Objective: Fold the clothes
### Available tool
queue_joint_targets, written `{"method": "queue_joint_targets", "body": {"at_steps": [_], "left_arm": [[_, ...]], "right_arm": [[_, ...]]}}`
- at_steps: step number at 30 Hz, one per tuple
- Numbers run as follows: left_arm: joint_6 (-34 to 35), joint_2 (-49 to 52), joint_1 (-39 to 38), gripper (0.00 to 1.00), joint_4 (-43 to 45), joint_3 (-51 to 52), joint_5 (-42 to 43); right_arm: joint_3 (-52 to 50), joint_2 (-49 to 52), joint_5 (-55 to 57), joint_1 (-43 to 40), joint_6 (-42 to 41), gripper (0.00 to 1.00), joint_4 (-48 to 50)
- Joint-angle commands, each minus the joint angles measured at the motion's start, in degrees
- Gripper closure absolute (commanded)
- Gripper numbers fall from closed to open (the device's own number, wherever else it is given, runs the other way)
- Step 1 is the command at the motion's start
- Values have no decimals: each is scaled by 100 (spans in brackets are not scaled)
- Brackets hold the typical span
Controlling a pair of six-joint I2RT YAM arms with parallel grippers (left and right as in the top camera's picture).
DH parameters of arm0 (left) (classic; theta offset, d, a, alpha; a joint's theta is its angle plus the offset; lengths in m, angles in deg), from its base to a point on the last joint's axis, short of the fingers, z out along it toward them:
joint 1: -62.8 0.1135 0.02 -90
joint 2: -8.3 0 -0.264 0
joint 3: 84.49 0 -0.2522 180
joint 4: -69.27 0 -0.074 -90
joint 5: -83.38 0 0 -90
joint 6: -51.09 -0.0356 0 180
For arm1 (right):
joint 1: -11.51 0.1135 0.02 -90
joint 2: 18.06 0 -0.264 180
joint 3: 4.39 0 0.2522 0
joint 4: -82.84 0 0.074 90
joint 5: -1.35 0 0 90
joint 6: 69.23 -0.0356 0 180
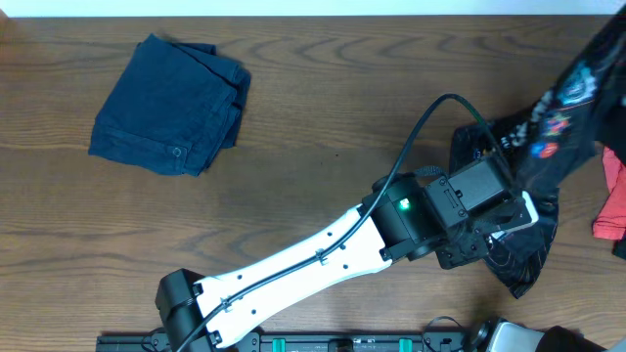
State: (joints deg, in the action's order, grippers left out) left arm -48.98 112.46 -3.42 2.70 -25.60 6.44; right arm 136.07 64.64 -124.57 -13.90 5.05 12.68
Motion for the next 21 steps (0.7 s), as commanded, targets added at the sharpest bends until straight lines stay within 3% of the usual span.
{"method": "queue_joint_targets", "body": {"at_steps": [1, 6, 10, 21], "left_arm": [[114, 33, -15, 62, -37, -33, -68], [262, 46, -55, 62, 153, 9, -66], [315, 162, -205, 62, 431, 79, -140], [675, 1095, -555, 57, 1576, 79, -1823]], "right_arm": [[44, 9, 400, 153, 1663, 99, -13], [44, 11, 1182, 354, 767, 99, 52], [44, -22, 1172, 380, 31, 99, 63], [44, -455, 1172, 793, -678, 99, 0]]}}
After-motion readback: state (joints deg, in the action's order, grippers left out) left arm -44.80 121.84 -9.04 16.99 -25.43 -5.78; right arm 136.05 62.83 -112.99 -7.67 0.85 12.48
